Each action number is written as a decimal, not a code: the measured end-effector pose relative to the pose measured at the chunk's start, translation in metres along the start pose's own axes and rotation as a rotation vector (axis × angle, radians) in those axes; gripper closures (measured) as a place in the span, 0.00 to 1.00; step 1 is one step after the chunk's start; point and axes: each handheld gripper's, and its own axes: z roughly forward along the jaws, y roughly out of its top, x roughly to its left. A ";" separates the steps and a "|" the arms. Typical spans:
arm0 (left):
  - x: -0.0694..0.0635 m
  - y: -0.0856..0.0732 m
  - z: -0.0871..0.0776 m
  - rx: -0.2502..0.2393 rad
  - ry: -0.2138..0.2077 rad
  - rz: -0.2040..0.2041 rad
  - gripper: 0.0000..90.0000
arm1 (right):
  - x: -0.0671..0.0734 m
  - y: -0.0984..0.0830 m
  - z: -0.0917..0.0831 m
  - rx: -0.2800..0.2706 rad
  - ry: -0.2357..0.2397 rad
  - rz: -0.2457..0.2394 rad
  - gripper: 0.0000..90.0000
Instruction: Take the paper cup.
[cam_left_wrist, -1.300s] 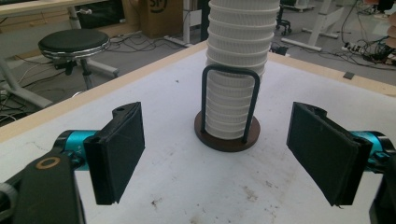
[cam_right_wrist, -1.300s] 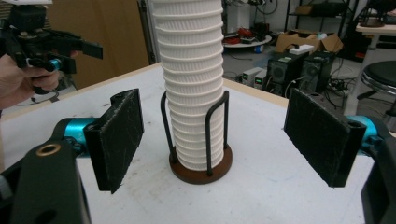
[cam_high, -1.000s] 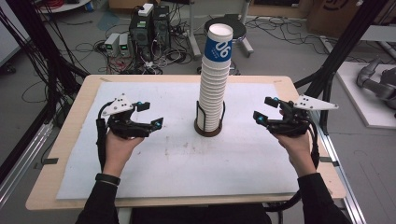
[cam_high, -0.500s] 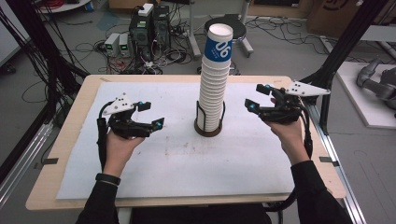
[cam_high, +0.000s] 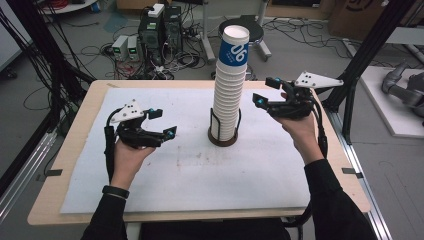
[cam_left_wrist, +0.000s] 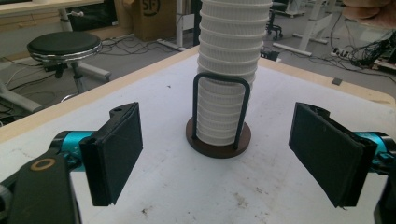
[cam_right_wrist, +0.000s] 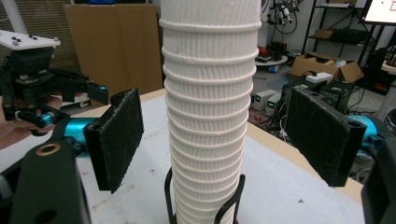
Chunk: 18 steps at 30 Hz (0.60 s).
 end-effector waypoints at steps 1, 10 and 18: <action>0.000 0.000 0.000 0.000 0.000 -0.001 0.19 | 0.000 0.000 0.000 0.000 0.000 0.000 0.22; 0.000 0.001 0.001 -0.004 -0.011 -0.005 0.19 | -0.001 0.014 0.021 0.014 0.008 -0.014 0.22; -0.001 0.001 0.001 -0.004 -0.019 -0.010 0.19 | -0.003 0.018 0.035 0.022 0.016 -0.012 0.22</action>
